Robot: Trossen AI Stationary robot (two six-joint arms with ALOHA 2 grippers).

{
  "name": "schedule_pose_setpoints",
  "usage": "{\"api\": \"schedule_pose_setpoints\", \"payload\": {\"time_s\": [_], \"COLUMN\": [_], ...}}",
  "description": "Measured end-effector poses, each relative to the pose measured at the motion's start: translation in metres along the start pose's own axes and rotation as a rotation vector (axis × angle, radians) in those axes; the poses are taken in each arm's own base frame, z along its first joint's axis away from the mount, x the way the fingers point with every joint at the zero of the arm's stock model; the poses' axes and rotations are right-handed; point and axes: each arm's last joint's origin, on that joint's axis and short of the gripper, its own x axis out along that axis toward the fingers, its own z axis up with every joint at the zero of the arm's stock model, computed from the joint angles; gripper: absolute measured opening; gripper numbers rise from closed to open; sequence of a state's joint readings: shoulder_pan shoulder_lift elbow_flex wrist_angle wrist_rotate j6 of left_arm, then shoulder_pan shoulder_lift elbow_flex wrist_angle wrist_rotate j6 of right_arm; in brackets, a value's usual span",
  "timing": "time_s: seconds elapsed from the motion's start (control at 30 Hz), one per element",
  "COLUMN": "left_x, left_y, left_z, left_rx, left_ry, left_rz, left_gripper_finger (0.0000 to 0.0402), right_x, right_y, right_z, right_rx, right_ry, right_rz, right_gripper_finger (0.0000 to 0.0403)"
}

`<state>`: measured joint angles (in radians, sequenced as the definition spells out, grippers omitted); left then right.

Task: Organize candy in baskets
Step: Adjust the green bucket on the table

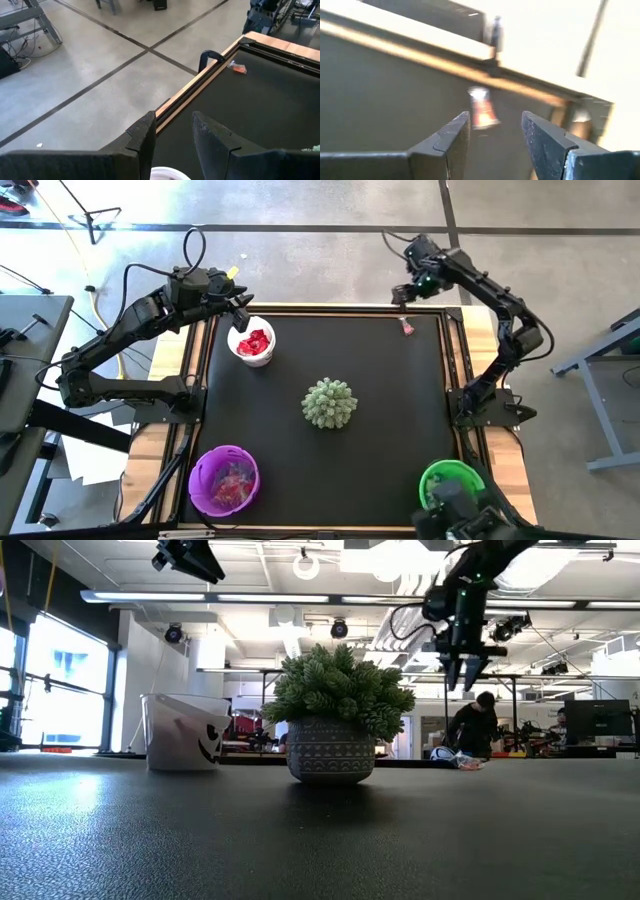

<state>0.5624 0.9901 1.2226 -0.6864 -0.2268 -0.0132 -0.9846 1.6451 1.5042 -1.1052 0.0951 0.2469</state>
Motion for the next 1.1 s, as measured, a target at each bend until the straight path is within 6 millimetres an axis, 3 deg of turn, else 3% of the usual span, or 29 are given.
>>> {"api": "schedule_pose_setpoints", "payload": {"time_s": [0.2,0.43,0.77,0.9,1.1], "left_x": [0.0,0.0,0.0,0.0,0.0], "left_y": [0.0,0.0,0.0,0.0,0.0], "left_z": [0.0,0.0,0.0,0.0,0.0], "left_rx": [-0.01,-0.027,-0.036,-0.059,-0.062], "left_ry": [0.0,0.001,0.001,0.001,0.001], "left_rz": [0.0,0.0,0.0,0.0,0.0], "left_gripper_finger": [0.0113,0.0113,0.0113,0.0113,0.0113], "right_x": [-0.007,0.002,0.053,0.055,0.037], "right_y": [-0.032,-0.058,-0.052,-0.047,-0.036], "right_z": [0.008,0.001,0.012,0.022,0.048], "right_rx": [0.023,0.081,-0.001,-0.026,-0.016], "right_ry": [-0.006,0.085,0.312,0.371,0.234], "right_rz": [-0.119,-0.147,-0.113,-0.048,0.066], "right_gripper_finger": [0.0176,0.0176,0.0176,0.0176,0.0176]}}
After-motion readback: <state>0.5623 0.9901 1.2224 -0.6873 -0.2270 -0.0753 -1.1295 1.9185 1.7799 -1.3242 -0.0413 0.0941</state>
